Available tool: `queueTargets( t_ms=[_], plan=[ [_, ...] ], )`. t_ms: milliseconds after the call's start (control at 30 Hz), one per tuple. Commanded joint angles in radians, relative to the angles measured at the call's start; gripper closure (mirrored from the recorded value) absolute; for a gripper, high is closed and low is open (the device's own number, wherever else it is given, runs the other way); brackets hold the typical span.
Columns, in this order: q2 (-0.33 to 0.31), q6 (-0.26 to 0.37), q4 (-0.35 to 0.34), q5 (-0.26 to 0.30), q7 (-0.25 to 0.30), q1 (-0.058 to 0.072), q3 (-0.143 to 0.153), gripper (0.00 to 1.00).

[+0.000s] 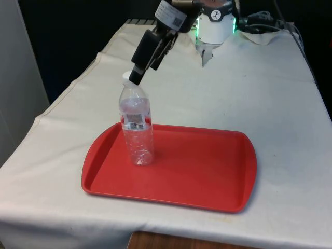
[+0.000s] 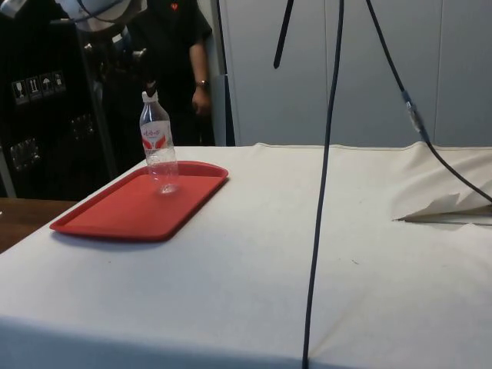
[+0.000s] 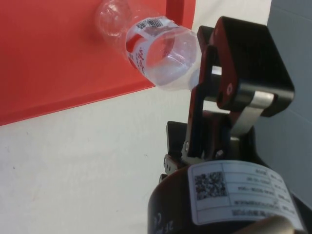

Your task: Place the bottle upright on the tray.

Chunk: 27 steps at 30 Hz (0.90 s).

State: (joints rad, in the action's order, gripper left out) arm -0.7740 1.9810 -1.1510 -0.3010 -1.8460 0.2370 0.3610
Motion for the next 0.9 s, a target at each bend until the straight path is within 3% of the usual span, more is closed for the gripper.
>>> queueTargets(
  t_ms=[0,233,500,533,867],
  plan=[
    [0.013,0.01,-0.008,0.011,0.002,-0.005,-0.006,0.0],
    [0.023,-0.009,-0.003,0.001,0.0,-0.001,0.0,0.0],
    [0.076,-0.022,-0.02,0.007,0.001,-0.002,-0.005,0.0],
    [0.057,-0.034,-0.005,0.001,0.0,-0.001,-0.001,0.0],
    [0.122,-0.035,-0.049,-0.004,-0.004,0.004,-0.008,0.0]
  ],
)
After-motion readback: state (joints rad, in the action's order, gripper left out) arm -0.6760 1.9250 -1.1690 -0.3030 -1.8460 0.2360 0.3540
